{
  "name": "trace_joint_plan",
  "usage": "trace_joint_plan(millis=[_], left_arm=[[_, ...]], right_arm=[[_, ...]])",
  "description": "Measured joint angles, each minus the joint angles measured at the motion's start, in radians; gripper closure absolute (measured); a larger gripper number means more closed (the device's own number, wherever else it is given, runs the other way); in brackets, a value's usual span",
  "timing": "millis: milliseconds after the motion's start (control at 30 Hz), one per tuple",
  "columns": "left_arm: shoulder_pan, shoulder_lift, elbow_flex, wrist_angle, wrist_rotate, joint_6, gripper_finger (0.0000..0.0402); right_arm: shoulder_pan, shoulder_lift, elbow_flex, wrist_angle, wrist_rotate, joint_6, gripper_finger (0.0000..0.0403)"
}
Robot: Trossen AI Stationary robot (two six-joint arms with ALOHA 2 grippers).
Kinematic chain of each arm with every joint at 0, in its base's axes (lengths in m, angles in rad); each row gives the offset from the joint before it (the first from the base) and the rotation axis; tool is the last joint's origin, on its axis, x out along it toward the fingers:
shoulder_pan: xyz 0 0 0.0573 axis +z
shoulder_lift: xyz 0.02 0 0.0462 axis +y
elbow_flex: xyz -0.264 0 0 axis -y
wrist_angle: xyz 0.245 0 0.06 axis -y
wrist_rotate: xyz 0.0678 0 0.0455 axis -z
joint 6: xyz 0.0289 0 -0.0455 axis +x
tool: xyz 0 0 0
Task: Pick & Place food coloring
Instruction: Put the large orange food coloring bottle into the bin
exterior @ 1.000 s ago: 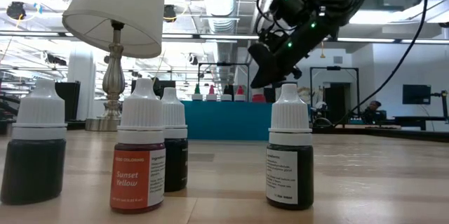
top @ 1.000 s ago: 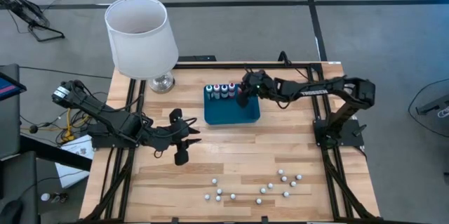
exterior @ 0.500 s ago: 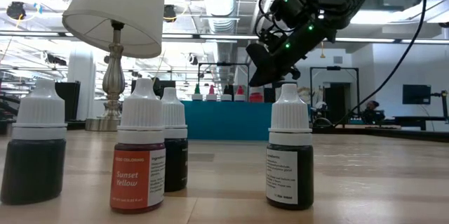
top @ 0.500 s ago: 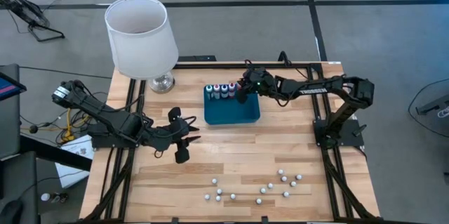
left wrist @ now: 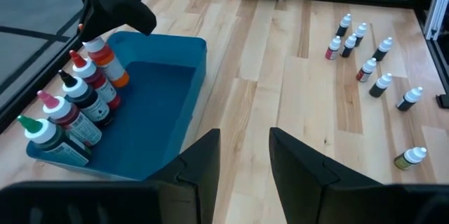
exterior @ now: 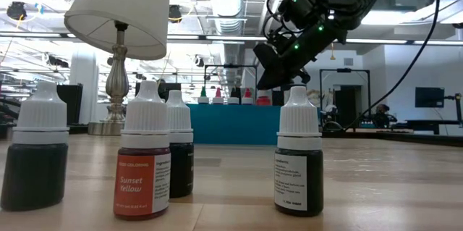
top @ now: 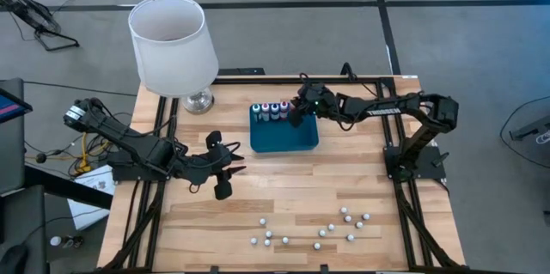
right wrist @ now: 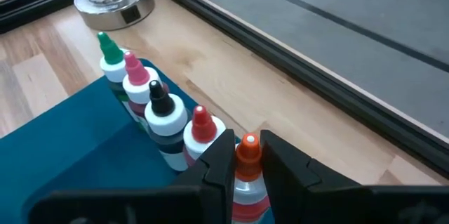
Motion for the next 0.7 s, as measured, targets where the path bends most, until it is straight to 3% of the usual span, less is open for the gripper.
trace_joint_plan(millis=[700], left_arm=[[0.000, 0.000, 0.000, 0.000, 0.003, -0.013, 0.0288]], right_arm=[[0.001, 0.000, 0.000, 0.000, -0.015, -0.014, 0.0345]])
